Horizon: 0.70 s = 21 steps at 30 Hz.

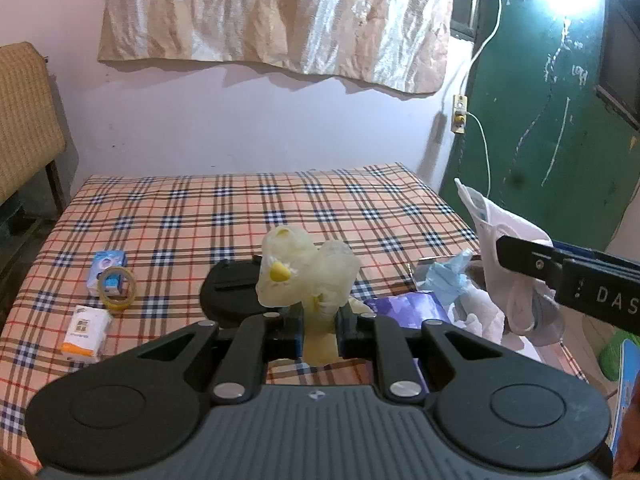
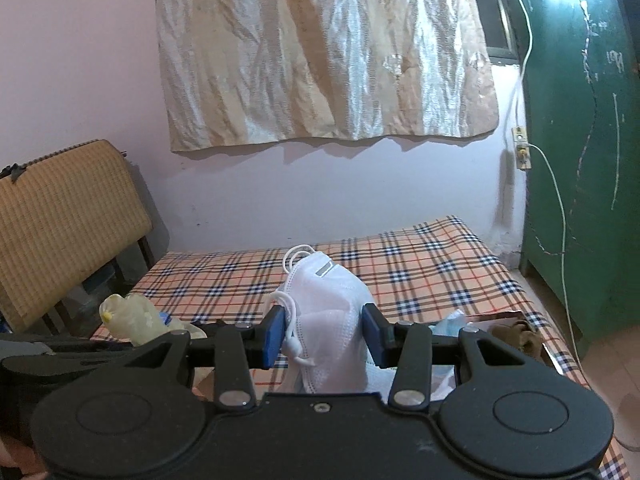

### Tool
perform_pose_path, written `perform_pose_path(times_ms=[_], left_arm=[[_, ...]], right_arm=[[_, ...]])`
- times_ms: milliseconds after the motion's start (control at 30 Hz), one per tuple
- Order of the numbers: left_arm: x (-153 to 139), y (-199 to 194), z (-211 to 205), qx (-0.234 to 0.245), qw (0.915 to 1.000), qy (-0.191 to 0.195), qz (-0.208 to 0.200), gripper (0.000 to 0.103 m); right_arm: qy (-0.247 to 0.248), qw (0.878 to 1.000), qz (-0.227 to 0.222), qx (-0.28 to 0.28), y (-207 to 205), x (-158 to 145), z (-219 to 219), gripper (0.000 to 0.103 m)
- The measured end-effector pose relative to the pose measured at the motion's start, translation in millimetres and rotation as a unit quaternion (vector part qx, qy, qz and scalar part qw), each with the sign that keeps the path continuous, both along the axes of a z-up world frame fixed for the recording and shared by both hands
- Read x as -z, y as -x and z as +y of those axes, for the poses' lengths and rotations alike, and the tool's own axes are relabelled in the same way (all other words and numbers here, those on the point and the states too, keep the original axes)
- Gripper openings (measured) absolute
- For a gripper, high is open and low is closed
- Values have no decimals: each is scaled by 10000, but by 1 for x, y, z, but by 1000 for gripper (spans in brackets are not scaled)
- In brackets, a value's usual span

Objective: Organize soft objects
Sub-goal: 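Carry the yellow bag with the left gripper while the right gripper carries the white mask toward the box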

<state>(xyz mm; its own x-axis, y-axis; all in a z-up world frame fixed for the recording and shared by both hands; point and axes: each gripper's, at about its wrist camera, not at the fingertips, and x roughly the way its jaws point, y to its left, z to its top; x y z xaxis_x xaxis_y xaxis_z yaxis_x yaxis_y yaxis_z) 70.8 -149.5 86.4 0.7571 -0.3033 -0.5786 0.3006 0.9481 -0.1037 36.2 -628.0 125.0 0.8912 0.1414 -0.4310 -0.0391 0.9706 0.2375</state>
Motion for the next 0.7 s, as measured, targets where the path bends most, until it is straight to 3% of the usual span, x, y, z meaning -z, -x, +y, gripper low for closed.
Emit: perform_pose_path(times_ms=[700], left_arm=[[17, 2, -55, 560, 9982, -57, 192, 17]], right_arm=[[-85, 9985, 154, 527, 15, 18, -51, 52]])
